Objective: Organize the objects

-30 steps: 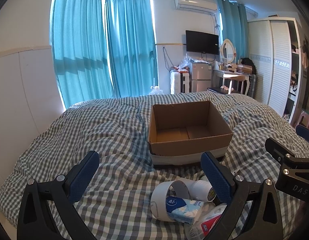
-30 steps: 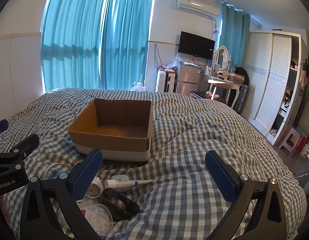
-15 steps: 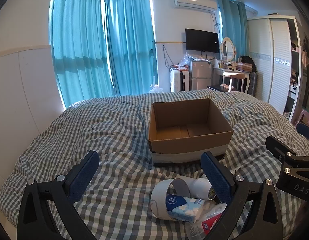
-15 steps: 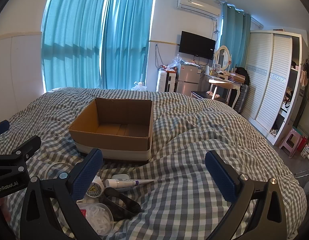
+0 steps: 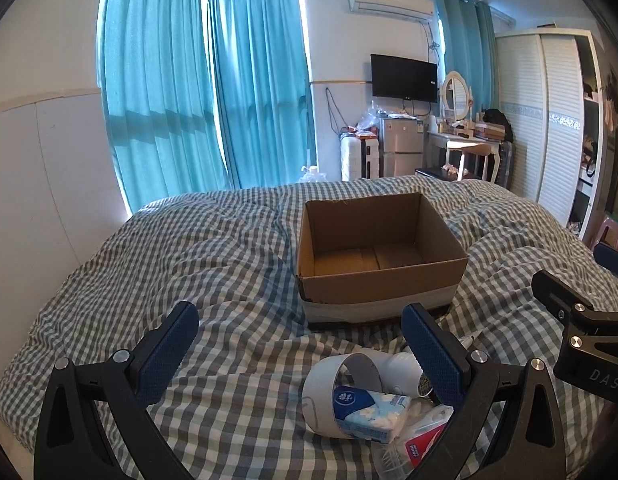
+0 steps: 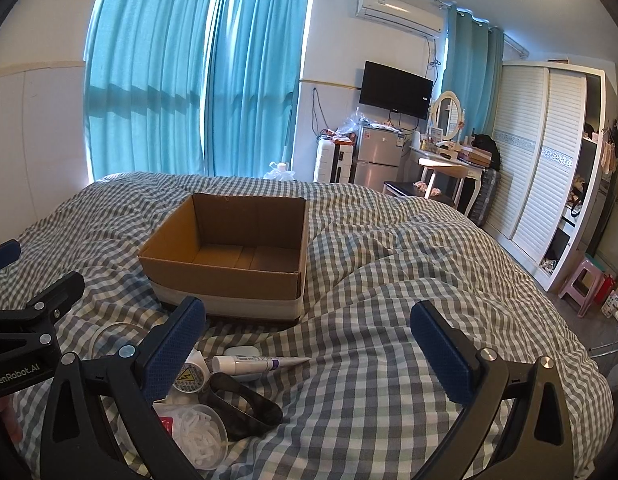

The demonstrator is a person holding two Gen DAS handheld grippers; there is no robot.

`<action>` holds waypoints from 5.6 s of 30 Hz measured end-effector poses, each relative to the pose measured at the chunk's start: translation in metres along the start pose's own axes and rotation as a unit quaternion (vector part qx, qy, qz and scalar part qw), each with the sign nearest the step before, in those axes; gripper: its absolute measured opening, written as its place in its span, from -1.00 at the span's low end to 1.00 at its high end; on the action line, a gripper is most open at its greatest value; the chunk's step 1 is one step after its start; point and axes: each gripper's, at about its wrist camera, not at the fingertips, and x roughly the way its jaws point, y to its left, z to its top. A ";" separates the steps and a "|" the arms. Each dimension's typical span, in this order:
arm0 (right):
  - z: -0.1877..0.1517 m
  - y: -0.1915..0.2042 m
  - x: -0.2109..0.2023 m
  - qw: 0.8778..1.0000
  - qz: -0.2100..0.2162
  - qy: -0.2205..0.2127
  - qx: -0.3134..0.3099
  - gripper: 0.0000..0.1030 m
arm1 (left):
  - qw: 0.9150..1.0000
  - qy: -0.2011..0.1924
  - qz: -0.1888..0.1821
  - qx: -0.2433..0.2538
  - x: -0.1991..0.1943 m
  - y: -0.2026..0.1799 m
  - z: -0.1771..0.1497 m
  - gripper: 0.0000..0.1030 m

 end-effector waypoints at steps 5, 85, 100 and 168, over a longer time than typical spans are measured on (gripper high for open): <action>-0.002 0.000 0.001 1.000 0.002 0.001 -0.001 1.00 | 1.000 0.003 0.001 0.000 0.001 0.000 0.000 1.00; -0.054 0.041 0.021 0.981 0.138 0.122 -0.060 0.99 | 0.989 0.142 -0.051 0.000 0.059 0.012 -0.047 -0.63; -0.094 0.068 0.068 0.952 0.208 0.222 -0.036 0.99 | 0.995 0.087 -0.044 -0.019 0.024 0.034 -0.019 -0.64; 0.188 0.015 0.166 0.988 0.142 0.034 -0.045 0.25 | 0.995 0.073 -0.064 0.002 0.190 0.012 0.162 -0.63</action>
